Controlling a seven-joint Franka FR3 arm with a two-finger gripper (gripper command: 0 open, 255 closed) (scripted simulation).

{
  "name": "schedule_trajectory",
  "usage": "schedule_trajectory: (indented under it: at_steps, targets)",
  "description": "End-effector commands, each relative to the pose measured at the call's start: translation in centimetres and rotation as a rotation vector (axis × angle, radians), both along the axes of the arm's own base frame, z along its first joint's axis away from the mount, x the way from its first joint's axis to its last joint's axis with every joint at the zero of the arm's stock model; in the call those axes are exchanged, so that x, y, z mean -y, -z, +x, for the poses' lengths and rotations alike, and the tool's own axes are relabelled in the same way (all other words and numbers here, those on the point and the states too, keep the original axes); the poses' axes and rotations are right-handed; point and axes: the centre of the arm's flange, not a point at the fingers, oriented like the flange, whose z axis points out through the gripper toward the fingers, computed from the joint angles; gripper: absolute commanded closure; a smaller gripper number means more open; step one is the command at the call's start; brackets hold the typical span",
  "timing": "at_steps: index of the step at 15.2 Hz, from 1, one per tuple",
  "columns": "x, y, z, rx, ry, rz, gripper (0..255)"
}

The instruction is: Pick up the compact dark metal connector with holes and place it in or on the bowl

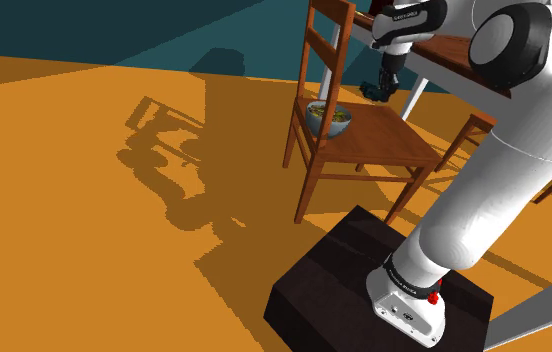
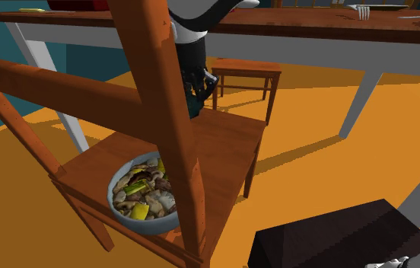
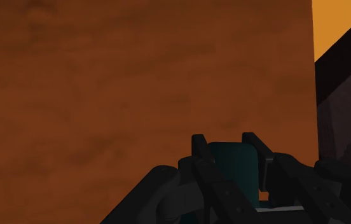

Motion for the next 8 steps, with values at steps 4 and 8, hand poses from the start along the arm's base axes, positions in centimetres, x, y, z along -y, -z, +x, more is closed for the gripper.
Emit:
schedule_trajectory:
  at_steps: [4, 8]
  targets:
    - [0.0, -2.5, 0.0, 0.0, 0.0, 0.0, 255]
    - [-4.6, -2.6, 2.7, 0.0, 0.0, 0.0, 255]
